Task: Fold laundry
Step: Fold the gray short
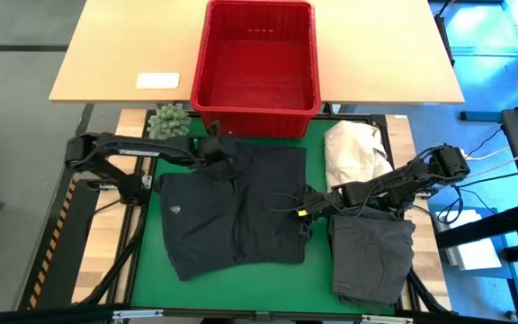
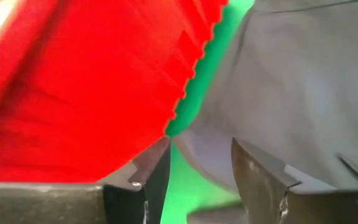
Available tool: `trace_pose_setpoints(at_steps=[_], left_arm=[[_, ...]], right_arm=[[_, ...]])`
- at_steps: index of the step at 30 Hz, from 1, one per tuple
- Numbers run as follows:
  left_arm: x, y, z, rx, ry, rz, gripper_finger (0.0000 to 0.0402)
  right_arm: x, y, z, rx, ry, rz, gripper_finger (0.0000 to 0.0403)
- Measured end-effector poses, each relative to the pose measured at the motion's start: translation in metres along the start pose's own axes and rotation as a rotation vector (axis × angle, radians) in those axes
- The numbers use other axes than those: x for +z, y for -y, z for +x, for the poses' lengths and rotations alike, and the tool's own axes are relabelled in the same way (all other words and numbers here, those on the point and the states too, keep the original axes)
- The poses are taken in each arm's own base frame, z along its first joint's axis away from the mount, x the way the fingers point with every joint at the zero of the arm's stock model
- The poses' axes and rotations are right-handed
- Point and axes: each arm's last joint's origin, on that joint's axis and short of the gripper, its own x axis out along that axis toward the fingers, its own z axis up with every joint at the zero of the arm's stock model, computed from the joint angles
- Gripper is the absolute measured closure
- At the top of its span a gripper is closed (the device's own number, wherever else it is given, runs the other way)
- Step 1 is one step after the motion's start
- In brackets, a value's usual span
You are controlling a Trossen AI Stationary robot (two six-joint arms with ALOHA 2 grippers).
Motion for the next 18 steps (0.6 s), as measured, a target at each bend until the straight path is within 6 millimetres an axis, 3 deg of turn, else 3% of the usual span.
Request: trace_pose_setpoints(at_steps=[4, 8, 18], left_arm=[[-0.007, 0.002, -0.036, -0.065, -0.005, -0.034, 0.024], [-0.021, 0.019, -0.059, -0.201, -0.087, -0.055, 0.0241], [-0.082, 0.081, -0.076, -0.346, -0.22, 0.028, 0.0241]], right_arm=[[0.003, -0.002, 0.0, 0.006, 0.011, -0.001, 0.0403], [0.011, -0.009, -0.002, 0.029, 0.038, -0.013, 0.0403], [0.025, -0.045, 0.01, 0.105, 0.053, -0.157, 0.0403]])
